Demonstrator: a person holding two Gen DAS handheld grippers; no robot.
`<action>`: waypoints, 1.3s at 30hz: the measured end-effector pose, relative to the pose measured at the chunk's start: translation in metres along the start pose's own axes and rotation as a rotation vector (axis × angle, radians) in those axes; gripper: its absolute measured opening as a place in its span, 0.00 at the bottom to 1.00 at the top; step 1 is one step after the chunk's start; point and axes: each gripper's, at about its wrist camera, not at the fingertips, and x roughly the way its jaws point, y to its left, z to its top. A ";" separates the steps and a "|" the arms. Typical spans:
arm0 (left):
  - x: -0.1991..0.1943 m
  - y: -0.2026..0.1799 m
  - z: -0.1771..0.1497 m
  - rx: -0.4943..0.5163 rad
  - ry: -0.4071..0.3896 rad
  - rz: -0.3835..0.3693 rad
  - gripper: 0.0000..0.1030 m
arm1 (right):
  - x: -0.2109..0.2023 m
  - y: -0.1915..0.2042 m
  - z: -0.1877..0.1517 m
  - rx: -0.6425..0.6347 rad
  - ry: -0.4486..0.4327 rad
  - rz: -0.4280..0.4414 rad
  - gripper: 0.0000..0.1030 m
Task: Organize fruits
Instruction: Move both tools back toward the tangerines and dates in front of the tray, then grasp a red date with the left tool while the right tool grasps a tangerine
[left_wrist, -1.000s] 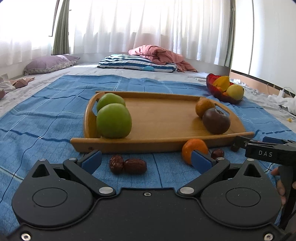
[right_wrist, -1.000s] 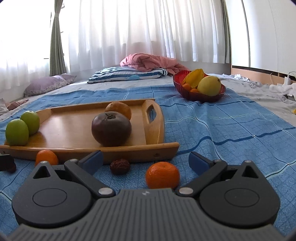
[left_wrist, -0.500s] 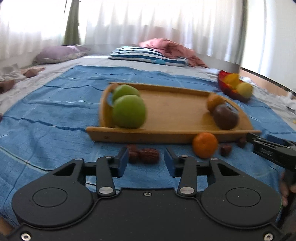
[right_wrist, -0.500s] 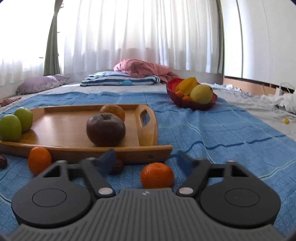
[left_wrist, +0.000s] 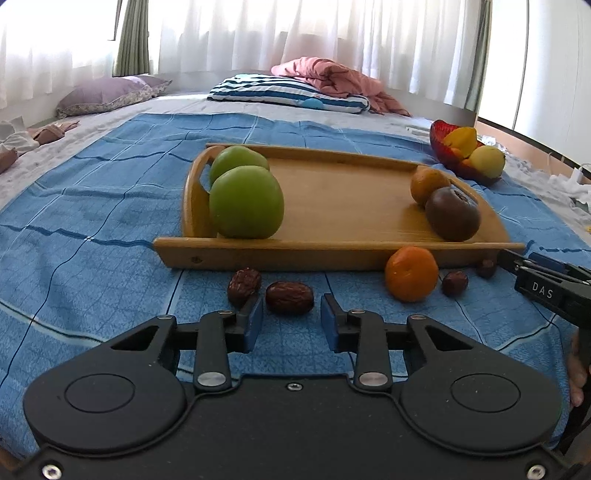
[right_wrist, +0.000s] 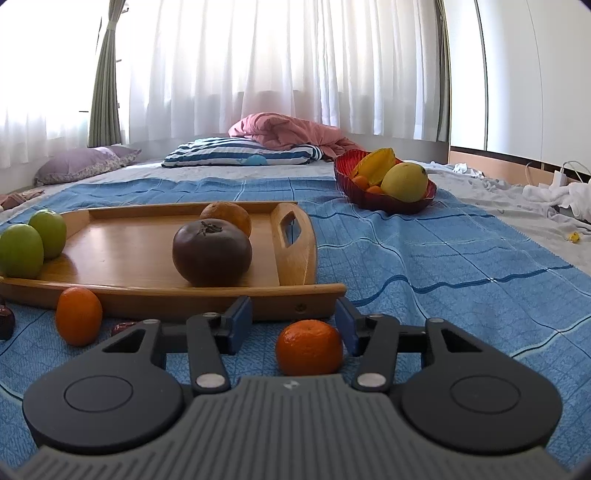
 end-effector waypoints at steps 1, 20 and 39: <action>0.001 0.000 0.000 0.001 -0.002 0.000 0.31 | 0.000 0.000 0.000 0.003 0.001 0.000 0.54; 0.011 -0.009 0.001 0.038 0.001 0.037 0.32 | 0.001 -0.004 0.003 0.021 0.012 0.005 0.57; -0.001 -0.010 0.007 0.039 -0.026 0.039 0.27 | -0.022 -0.018 0.002 0.064 0.074 0.019 0.44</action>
